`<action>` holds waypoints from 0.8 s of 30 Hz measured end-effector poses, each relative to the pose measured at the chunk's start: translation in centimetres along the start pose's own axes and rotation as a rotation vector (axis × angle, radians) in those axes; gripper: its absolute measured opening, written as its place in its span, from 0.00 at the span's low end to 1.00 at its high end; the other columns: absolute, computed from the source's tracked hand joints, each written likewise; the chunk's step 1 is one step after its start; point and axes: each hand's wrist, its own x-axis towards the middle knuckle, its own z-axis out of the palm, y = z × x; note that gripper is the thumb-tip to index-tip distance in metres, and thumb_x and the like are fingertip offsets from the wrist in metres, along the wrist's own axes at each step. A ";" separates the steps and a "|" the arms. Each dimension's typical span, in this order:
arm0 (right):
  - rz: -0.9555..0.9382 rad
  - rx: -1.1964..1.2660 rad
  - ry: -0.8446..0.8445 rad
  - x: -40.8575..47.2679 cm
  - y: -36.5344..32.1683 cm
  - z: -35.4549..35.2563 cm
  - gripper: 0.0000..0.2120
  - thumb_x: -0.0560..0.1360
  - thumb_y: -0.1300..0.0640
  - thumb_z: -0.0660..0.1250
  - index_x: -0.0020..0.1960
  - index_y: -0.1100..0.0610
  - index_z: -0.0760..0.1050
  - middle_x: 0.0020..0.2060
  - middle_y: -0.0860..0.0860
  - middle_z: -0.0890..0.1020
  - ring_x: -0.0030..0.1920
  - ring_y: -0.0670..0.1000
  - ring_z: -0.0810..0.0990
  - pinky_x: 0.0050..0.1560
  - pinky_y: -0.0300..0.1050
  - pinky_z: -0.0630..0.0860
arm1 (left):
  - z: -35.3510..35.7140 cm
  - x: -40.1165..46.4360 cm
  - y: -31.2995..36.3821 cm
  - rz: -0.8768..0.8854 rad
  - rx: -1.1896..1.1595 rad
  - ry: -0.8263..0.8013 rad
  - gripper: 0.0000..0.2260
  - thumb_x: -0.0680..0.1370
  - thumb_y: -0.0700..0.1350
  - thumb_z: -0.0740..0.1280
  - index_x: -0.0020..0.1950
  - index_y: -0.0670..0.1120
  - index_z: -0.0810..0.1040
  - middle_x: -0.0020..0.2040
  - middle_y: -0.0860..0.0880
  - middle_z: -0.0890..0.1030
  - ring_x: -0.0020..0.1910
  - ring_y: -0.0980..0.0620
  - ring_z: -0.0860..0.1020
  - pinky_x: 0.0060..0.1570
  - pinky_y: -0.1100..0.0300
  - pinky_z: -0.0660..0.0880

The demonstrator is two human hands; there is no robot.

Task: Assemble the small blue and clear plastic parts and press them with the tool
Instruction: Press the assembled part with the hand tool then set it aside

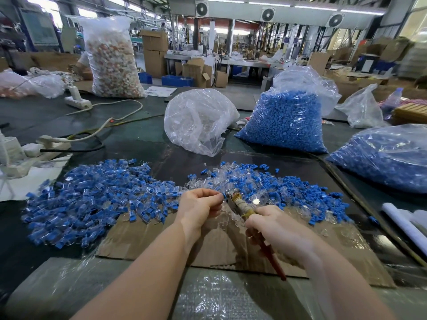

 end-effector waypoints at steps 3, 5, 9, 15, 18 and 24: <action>0.001 -0.013 -0.027 -0.3 -0.1 0.0 0.06 0.75 0.56 0.60 0.40 0.55 0.69 0.37 0.51 0.71 0.37 0.51 0.71 0.40 0.45 0.66 | 0.1 -0.1 0.0 -0.014 -0.010 0.010 0.02 0.71 0.34 0.71 0.41 0.39 0.80 0.28 0.46 0.81 0.28 0.54 0.79 0.27 0.64 0.75; -0.001 0.005 -0.049 -0.4 0.0 -0.1 0.05 0.74 0.58 0.60 0.39 0.55 0.67 0.37 0.51 0.71 0.37 0.50 0.70 0.39 0.45 0.65 | 0.2 -0.3 0.2 -0.019 -0.023 0.019 0.02 0.71 0.33 0.70 0.41 0.38 0.80 0.29 0.46 0.81 0.28 0.53 0.79 0.27 0.64 0.76; -0.002 0.006 -0.079 -0.4 -0.1 -0.1 0.05 0.73 0.61 0.60 0.39 0.56 0.67 0.39 0.53 0.71 0.39 0.52 0.70 0.41 0.47 0.66 | 0.3 -0.7 0.5 -0.020 -0.034 0.037 0.02 0.72 0.32 0.70 0.42 0.38 0.80 0.29 0.45 0.81 0.27 0.54 0.79 0.27 0.64 0.76; 0.000 -0.036 -0.073 -0.4 -0.1 -0.2 0.04 0.75 0.59 0.58 0.41 0.56 0.67 0.44 0.53 0.72 0.41 0.52 0.72 0.43 0.47 0.68 | 0.6 -1.0 0.7 -0.009 -0.019 0.055 0.01 0.72 0.33 0.70 0.42 0.37 0.79 0.30 0.45 0.80 0.26 0.55 0.79 0.27 0.65 0.75; 0.005 -0.099 -0.083 -0.7 -0.3 -0.4 0.05 0.76 0.57 0.58 0.50 0.56 0.71 0.50 0.54 0.72 0.48 0.53 0.76 0.42 0.44 0.66 | 0.7 -1.0 0.8 -0.015 -0.017 0.066 0.01 0.72 0.33 0.70 0.42 0.37 0.80 0.29 0.46 0.80 0.26 0.55 0.79 0.26 0.65 0.75; -0.052 -0.187 -0.047 -0.4 -0.3 -0.2 0.07 0.76 0.58 0.57 0.39 0.55 0.65 0.38 0.51 0.71 0.35 0.48 0.68 0.34 0.43 0.63 | 0.9 -0.9 0.7 -0.048 -0.050 0.061 0.03 0.72 0.32 0.70 0.40 0.38 0.79 0.26 0.47 0.80 0.25 0.55 0.79 0.25 0.65 0.75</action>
